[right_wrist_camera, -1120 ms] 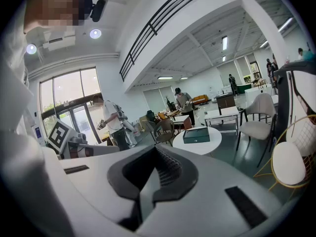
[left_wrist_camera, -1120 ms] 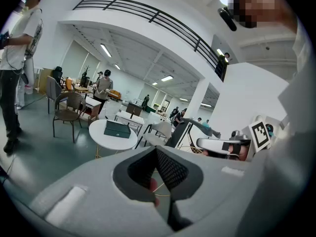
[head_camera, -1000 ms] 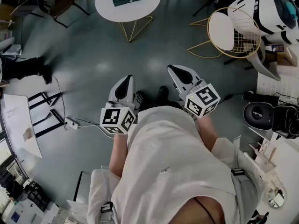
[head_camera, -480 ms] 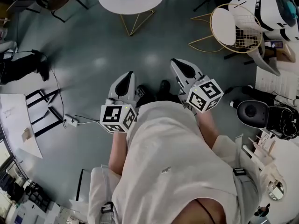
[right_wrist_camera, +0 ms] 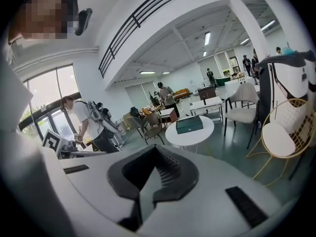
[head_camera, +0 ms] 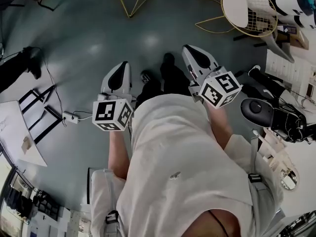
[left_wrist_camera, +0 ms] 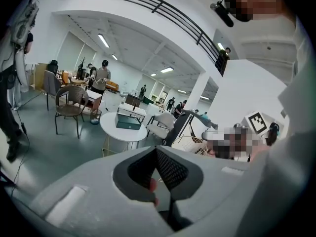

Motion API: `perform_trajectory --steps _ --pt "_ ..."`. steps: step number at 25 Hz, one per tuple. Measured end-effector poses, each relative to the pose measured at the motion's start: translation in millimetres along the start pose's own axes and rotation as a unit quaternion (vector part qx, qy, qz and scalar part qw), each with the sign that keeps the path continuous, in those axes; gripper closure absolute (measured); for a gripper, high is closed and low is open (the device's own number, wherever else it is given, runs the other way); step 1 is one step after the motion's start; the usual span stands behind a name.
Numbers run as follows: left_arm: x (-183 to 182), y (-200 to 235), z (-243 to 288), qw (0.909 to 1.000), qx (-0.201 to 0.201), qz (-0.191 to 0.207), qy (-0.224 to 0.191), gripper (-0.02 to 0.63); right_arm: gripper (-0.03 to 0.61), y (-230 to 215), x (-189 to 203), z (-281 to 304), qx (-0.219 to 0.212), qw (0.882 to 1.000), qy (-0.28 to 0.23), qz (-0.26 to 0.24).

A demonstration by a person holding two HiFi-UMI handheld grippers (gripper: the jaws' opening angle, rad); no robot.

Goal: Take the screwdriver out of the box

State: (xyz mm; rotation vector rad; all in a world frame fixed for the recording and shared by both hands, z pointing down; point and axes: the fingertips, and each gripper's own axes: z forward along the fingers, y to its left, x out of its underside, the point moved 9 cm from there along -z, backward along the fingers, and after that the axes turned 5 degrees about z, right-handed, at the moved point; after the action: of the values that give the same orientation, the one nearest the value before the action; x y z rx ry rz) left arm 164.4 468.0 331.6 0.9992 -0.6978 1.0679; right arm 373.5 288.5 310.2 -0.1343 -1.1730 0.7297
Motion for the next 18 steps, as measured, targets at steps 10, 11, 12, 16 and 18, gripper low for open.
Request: perform_trajectory --steps 10,11,12,16,18 --pt "-31.8 16.2 50.2 0.9999 -0.011 0.005 0.001 0.604 0.572 -34.0 -41.5 43.6 -0.002 1.0 0.003 0.002" --pt "-37.3 15.7 58.2 0.9999 -0.014 0.005 0.001 0.604 0.572 -40.7 -48.4 49.6 -0.005 1.0 0.003 0.003" --pt "-43.4 15.4 66.1 0.9999 -0.016 0.006 0.001 0.604 0.572 -47.2 -55.5 56.2 -0.01 1.0 0.004 0.003" --pt "-74.2 18.2 102.1 0.9997 -0.025 0.005 -0.005 0.604 0.572 -73.9 -91.0 91.0 -0.034 0.999 0.005 -0.001" --pt "-89.3 19.6 124.5 0.9995 -0.031 0.003 -0.004 0.604 0.572 -88.6 -111.7 106.7 -0.043 0.999 0.006 -0.004"
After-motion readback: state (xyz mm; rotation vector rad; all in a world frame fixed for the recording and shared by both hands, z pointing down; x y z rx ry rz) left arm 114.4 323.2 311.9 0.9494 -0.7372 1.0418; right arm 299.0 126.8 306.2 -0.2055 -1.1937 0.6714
